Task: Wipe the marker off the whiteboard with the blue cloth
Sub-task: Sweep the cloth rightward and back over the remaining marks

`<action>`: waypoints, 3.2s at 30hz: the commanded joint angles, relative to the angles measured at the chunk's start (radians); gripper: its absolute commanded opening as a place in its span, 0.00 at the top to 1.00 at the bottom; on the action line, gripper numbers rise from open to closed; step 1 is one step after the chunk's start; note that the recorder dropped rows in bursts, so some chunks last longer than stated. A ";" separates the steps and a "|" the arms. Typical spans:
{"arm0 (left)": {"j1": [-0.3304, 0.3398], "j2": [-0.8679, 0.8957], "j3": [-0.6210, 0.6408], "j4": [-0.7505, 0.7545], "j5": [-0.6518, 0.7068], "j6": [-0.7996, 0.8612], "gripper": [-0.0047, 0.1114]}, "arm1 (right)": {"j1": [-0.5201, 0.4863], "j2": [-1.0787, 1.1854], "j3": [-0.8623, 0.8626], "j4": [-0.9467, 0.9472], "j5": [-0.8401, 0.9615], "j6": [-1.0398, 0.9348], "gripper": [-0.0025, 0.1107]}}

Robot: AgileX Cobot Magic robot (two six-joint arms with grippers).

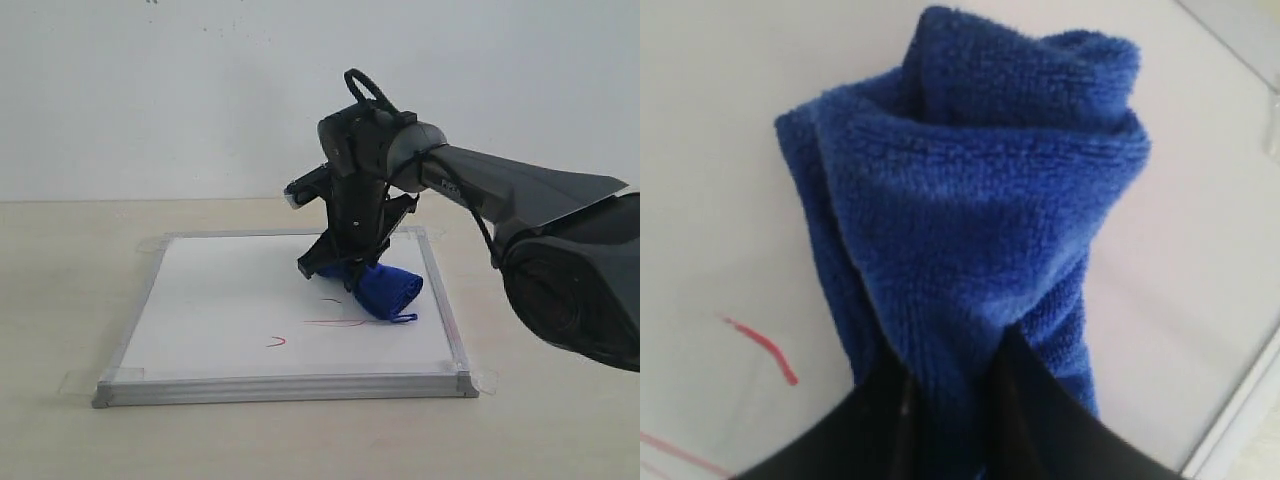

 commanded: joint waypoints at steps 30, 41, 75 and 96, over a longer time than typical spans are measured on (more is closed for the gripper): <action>0.002 -0.003 0.003 -0.002 -0.003 0.005 0.93 | 0.023 0.001 0.005 0.277 0.011 -0.160 0.98; 0.002 -0.003 0.003 -0.002 -0.003 0.005 0.93 | 0.183 0.001 0.005 0.149 0.011 -0.224 0.98; 0.002 -0.003 0.003 -0.002 -0.003 0.005 0.93 | 0.164 -0.123 0.318 0.063 0.011 -0.031 0.98; 0.002 -0.003 0.003 -0.002 -0.003 0.005 0.93 | 0.187 -0.157 0.318 -0.101 0.011 -0.104 0.98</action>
